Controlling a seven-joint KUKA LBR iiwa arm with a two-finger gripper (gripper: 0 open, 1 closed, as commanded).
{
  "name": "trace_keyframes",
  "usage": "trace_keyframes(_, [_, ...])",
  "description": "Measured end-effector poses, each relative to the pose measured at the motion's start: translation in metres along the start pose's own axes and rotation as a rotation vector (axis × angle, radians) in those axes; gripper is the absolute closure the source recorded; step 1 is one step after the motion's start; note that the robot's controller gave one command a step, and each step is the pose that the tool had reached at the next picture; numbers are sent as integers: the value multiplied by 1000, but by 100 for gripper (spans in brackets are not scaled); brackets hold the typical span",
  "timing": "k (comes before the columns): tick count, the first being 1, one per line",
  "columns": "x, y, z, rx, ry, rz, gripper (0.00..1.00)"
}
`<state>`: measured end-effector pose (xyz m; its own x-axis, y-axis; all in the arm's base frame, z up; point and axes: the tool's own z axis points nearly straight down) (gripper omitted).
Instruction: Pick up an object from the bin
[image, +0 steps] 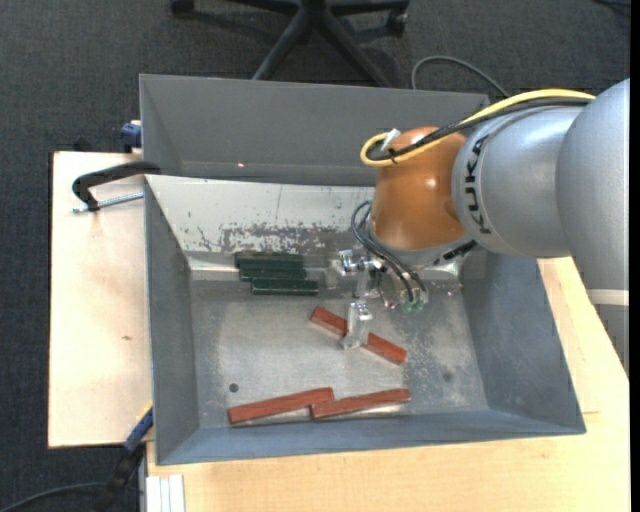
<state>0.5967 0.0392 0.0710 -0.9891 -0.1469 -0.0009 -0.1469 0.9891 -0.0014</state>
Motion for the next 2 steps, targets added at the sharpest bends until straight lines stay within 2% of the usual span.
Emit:
trace_keyframes(1, [0, 3, 0, -3, -1, -2, 100])
trace_keyframes(2, [28, -6, -207, 0, -15, -67, 100])
